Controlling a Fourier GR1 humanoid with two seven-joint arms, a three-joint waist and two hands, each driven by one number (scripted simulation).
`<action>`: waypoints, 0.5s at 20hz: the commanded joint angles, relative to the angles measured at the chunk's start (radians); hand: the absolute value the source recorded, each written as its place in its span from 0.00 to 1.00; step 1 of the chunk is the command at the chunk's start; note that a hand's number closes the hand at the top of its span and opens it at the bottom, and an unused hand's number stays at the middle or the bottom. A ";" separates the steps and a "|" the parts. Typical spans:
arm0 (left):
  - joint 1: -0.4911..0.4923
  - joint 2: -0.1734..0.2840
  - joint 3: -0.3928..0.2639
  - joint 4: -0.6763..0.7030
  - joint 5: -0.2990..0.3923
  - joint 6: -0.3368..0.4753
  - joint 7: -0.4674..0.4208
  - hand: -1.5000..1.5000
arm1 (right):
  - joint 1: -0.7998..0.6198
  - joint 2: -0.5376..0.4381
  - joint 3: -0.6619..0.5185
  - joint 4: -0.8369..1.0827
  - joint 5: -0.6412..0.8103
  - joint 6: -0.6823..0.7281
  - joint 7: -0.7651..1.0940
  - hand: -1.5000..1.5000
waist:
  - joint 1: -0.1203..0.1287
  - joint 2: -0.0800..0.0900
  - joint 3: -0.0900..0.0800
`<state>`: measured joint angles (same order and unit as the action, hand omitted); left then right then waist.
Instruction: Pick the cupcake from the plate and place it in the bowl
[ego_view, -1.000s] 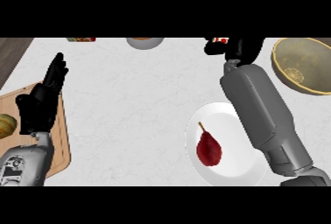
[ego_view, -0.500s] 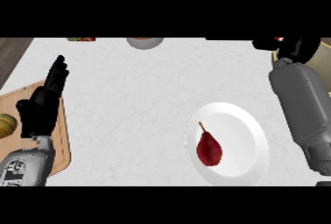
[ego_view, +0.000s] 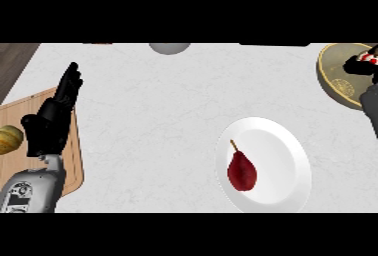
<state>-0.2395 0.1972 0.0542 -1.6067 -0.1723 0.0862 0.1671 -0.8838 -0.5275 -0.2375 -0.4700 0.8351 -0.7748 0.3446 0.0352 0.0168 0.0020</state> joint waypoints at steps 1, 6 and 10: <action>-0.013 0.010 -0.004 -0.005 -0.001 -0.017 0.008 0.50 | -0.008 -0.067 -0.021 0.138 0.026 -0.055 -0.057 1.00 | 0.011 0.003 0.001; -0.030 -0.001 -0.005 0.019 -0.004 -0.010 -0.017 0.50 | -0.012 -0.101 -0.062 0.240 0.008 -0.086 -0.084 1.00 | 0.037 0.018 0.003; -0.011 -0.030 -0.029 -0.020 -0.013 0.007 0.010 0.50 | 0.031 -0.097 -0.188 0.230 -0.155 0.014 -0.187 0.00 | 0.035 0.017 0.008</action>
<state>-0.2609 0.1847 0.0421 -1.6051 -0.1799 0.0863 0.1657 -0.8689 -0.6075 -0.3533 -0.2738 0.7610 -0.8212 0.2107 0.0634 0.0306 0.0068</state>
